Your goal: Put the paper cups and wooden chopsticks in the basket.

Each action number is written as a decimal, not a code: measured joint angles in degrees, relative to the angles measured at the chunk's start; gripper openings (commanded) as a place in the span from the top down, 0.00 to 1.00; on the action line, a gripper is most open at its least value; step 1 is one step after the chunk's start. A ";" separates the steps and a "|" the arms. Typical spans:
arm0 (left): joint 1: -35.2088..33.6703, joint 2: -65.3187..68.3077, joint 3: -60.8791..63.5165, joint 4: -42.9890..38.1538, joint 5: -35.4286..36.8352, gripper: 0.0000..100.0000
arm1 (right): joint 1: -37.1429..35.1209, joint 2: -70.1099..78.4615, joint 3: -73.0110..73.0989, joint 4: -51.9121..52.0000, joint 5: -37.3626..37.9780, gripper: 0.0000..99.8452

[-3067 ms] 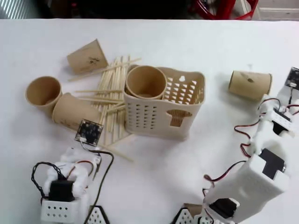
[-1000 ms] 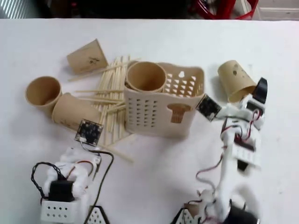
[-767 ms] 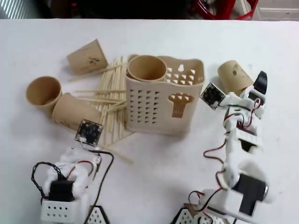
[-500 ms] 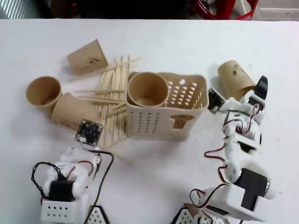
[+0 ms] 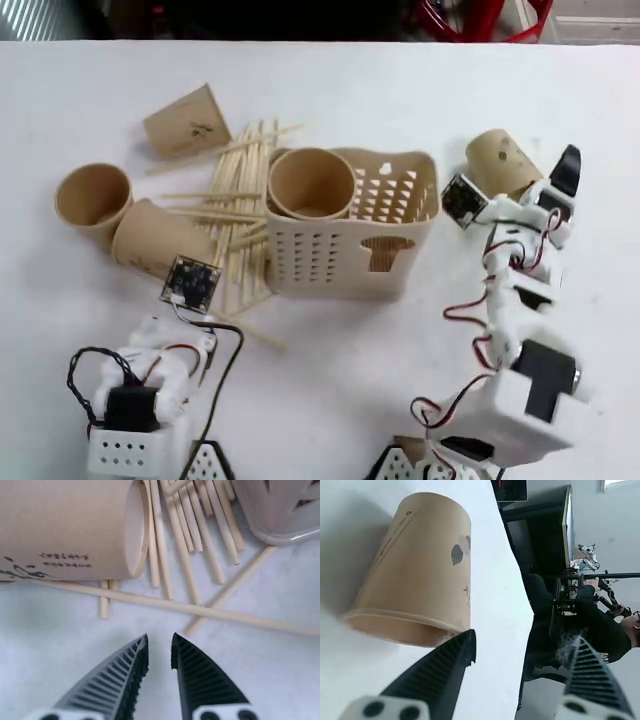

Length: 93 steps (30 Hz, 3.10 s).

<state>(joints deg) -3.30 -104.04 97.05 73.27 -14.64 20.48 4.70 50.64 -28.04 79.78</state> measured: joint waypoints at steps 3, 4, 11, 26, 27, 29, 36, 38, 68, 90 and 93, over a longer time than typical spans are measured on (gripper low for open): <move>0.00 0.00 0.00 0.00 0.00 0.90 | 0.53 2.90 -3.08 0.18 0.00 0.72; 0.00 0.00 0.00 0.00 0.00 0.90 | 0.53 3.87 -4.04 0.18 0.00 0.72; 0.00 0.00 0.00 0.00 0.00 0.90 | -0.97 11.43 -11.96 0.09 0.00 0.93; 0.00 0.00 0.00 0.00 0.00 0.90 | 3.78 9.32 -14.15 1.67 -24.26 0.98; 0.00 0.00 0.00 0.00 0.00 0.90 | 4.75 7.30 -14.15 4.22 -26.46 0.98; 0.00 0.00 0.00 0.00 0.00 0.90 | 6.68 2.81 -14.15 10.64 -30.86 0.98; 0.00 0.00 0.00 0.00 0.00 0.90 | 8.62 -13.10 -13.89 30.95 -35.87 0.98; 0.00 0.00 0.00 0.00 0.00 0.90 | 8.09 -14.68 -11.96 33.32 -30.33 0.98; 0.00 0.00 0.00 0.00 0.00 0.90 | -3.52 16.79 -17.58 7.82 -13.36 0.79; 0.00 0.00 0.00 0.00 0.00 0.90 | -2.64 25.76 -20.40 -11.87 -17.41 0.98; 0.00 0.00 0.00 0.00 0.00 0.90 | 0.97 19.78 -20.31 -2.11 -24.00 0.98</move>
<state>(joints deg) -3.30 -104.04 97.05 73.27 -14.64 21.45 24.48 30.33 -30.15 55.78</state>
